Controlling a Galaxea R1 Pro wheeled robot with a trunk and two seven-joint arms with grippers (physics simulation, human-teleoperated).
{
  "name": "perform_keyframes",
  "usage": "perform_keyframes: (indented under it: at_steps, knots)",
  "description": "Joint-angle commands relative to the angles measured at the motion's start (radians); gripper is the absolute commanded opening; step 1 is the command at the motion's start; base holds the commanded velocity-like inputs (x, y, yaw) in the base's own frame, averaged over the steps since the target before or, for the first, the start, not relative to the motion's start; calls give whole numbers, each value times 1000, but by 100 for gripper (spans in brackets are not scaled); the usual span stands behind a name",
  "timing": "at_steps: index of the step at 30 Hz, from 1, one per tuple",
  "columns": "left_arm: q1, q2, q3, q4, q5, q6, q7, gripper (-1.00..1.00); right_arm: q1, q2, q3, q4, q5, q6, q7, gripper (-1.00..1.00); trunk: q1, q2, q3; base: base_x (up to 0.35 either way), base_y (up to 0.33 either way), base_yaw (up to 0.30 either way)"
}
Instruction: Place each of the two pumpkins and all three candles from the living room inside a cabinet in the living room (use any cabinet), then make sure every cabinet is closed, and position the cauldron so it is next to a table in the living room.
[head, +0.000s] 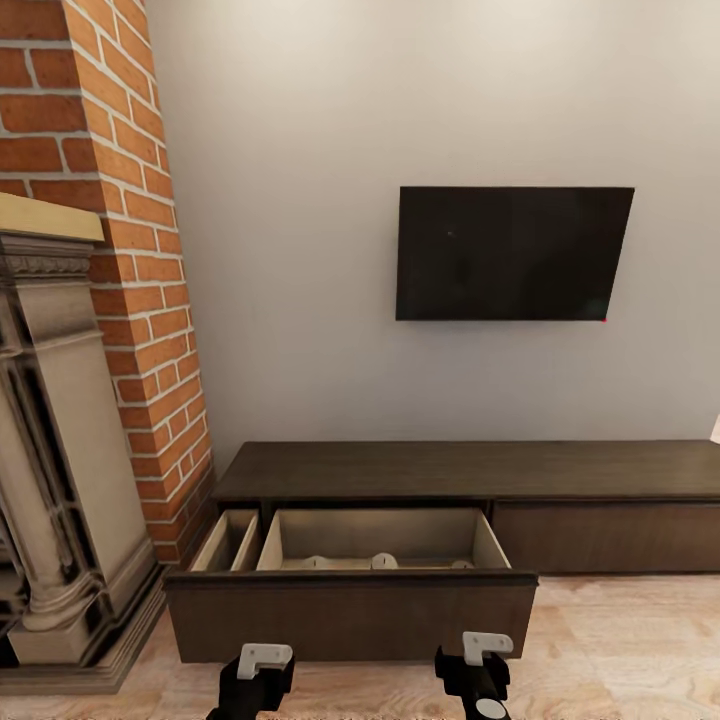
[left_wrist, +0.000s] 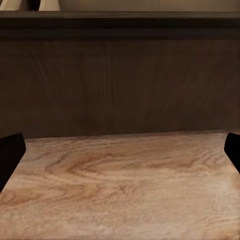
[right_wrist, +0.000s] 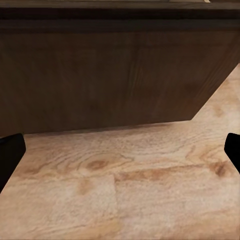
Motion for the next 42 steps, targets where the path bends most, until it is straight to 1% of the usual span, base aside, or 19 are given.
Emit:
perform_keyframes:
  at_steps: [1,5,9,11,31,42]
  knots:
    - [-1,1,-8,1,7,-4,8,100,-1,0,8,0,-10,-6,-4,100,4,-8,-4,0,0,0]
    - [-1,1,-7,0,7,-4,8,100,-1,3,8,1,-10,-6,6,100,19,-36,-17,0,0,0]
    - [-1,1,-7,0,7,-4,8,100,-1,3,5,2,-10,-6,48,100,34,-64,-29,0,0,0]
    - [-1,1,-7,0,7,-4,8,100,-1,3,4,2,-10,-6,58,100,42,-78,-36,0,0,0]
    - [-1,1,-7,-2,7,-4,8,100,-1,3,2,2,-12,-6,69,100,119,-218,-98,0,0,0]
    - [-1,1,-8,-2,7,-4,8,100,-1,3,2,2,-12,-6,69,100,119,-218,-98,13,0,0]
